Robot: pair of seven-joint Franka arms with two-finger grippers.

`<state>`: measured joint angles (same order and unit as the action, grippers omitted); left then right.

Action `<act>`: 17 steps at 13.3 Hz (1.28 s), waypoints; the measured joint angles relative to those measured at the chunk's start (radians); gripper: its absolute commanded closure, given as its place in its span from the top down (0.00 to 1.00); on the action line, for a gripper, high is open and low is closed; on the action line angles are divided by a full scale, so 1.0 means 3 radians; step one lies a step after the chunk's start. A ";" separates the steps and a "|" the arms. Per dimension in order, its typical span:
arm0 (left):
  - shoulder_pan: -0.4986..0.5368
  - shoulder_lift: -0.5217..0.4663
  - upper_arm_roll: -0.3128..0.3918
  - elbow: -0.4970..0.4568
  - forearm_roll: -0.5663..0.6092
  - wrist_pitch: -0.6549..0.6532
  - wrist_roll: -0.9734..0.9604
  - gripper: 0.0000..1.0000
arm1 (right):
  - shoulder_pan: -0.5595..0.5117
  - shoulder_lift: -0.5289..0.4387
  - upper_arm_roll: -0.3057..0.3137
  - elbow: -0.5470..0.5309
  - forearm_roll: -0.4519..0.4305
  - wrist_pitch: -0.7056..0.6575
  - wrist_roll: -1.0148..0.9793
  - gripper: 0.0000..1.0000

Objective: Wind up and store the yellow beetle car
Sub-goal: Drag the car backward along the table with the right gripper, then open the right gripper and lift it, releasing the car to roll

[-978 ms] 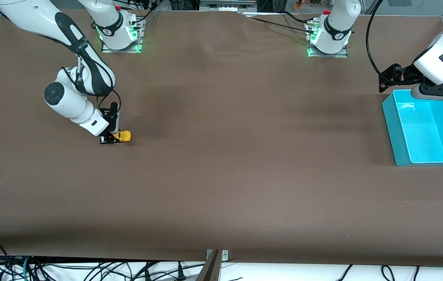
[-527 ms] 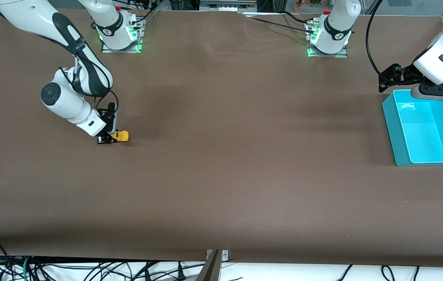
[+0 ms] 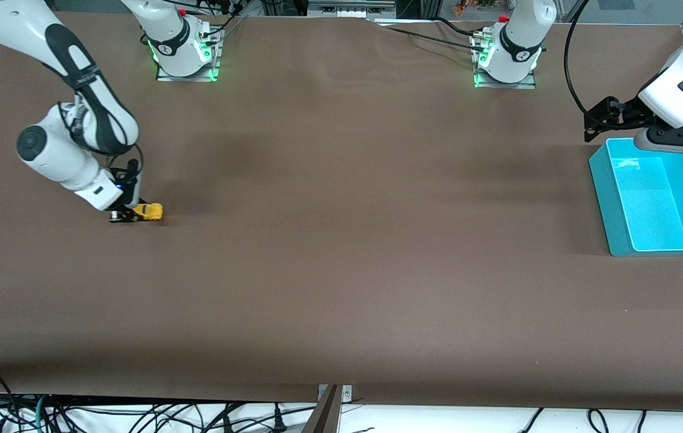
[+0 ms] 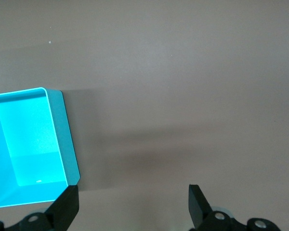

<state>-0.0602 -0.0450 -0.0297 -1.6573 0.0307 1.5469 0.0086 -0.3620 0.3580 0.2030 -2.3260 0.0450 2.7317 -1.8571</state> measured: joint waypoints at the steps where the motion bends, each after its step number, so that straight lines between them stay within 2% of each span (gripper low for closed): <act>1: -0.0003 0.0000 0.0000 0.0000 0.0000 0.0000 0.0000 1.00 | -0.0087 0.0000 -0.0032 0.0007 0.0002 -0.0005 -0.0121 0.18; 6: -0.0008 0.0000 0.0000 0.0001 0.0000 0.0000 0.0000 1.00 | -0.0494 0.0000 -0.0068 0.0019 0.0007 -0.0039 -0.0548 0.24; 9: -0.0010 0.0000 0.0000 0.0001 0.0000 0.0000 0.0000 1.00 | -0.0521 0.0007 -0.0061 0.0053 0.0007 -0.0127 -0.0561 0.43; 10: -0.0011 0.0000 0.0000 0.0001 0.0000 0.0000 0.0000 1.00 | -0.0521 0.0013 -0.0060 0.0084 0.0007 -0.0202 -0.0561 0.64; 11: -0.0011 0.0000 0.0000 0.0001 0.0000 0.0000 0.0000 1.00 | -0.0521 0.0020 -0.0060 0.0116 0.0008 -0.0273 -0.0560 1.00; 17: -0.0012 0.0000 0.0000 0.0001 0.0000 0.0000 0.0000 1.00 | -0.0521 0.0079 0.0014 0.0396 0.0011 -0.0639 -0.0470 1.00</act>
<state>-0.0637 -0.0450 -0.0298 -1.6570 0.0307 1.5469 0.0086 -0.5183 0.3818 0.2074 -2.2071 0.0482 2.5400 -1.9983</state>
